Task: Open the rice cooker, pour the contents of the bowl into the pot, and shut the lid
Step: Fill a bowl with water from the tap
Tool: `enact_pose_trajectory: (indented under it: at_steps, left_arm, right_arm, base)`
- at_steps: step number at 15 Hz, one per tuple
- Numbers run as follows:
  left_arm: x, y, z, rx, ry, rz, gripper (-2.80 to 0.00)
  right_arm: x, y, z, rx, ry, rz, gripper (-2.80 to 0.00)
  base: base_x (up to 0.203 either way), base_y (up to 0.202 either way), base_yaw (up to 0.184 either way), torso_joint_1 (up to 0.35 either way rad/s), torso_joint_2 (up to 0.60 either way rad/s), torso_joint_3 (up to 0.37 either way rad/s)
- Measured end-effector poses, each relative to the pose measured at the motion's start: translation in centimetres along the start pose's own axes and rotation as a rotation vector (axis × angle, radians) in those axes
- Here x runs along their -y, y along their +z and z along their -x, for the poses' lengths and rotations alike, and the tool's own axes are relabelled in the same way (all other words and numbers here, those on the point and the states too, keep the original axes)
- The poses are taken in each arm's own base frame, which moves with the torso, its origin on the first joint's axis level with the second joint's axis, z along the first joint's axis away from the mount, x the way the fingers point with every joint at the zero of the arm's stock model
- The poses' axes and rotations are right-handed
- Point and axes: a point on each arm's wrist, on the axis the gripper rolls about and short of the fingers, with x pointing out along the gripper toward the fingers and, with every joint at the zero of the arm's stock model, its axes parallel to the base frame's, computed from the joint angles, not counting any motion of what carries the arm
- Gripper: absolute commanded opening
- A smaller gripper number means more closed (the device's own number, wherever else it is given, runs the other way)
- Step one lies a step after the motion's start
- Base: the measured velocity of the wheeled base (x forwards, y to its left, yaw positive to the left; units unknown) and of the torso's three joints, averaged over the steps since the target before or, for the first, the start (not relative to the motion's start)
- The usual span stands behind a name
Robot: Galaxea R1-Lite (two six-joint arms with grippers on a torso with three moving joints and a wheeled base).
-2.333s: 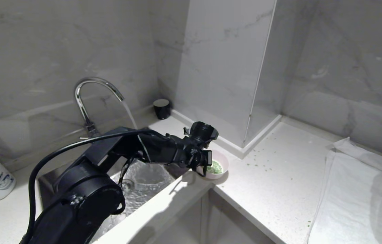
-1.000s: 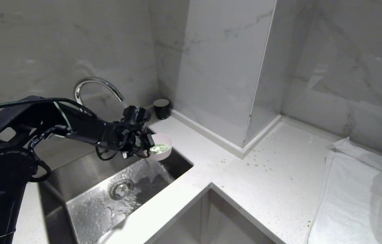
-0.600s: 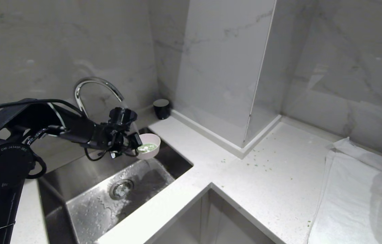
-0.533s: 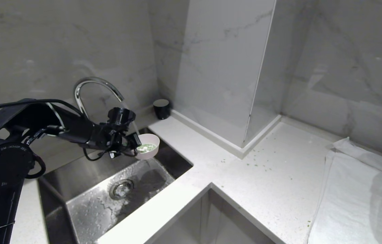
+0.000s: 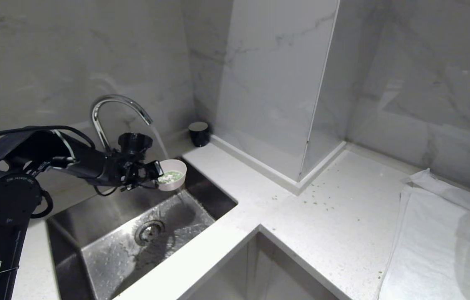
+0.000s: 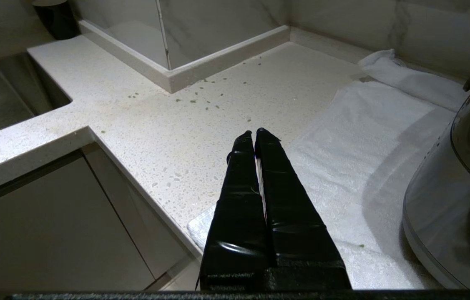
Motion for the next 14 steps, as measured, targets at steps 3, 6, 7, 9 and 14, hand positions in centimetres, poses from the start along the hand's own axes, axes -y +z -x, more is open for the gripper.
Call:
enact_pose_trajectory:
  at_steps: [3, 6, 7, 9, 14]
  left_arm:
    - [-0.2, 0.3, -1.1, 0.013, 0.0, 0.011, -2.8]
    - [-0.5, 0.8, -2.3, 0.032, 0.004, 0.027, -2.8]
    - [-0.6, 1.0, -2.7, 0.039, 0.007, 0.033, -2.8]
    - [-0.7, 1.2, -3.4, 0.051, 0.012, 0.049, -2.8]
    - [-1.2, 1.5, -4.5, 0.068, 0.022, 0.066, -2.8]
  right_arm:
    - [0.0, 0.0, 0.0, 0.0, 0.0, 0.0, -2.8]
    - [0.0, 0.0, 0.0, 0.0, 0.0, 0.0, -2.8]
    - [0.0, 0.0, 0.0, 0.0, 0.0, 0.0, -2.8]
    - [0.0, 0.0, 0.0, 0.0, 0.0, 0.0, -2.8]
    - [0.0, 0.0, 0.0, 0.0, 0.0, 0.0, -2.8]
  base:
    - [0.0, 0.0, 0.0, 0.0, 0.0, 0.0]
    - [0.0, 0.0, 0.0, 0.0, 0.0, 0.0]
    - [0.0, 0.0, 0.0, 0.0, 0.0, 0.0]
    - [0.0, 0.0, 0.0, 0.0, 0.0, 0.0]
    - [0.0, 0.0, 0.0, 0.0, 0.0, 0.0]
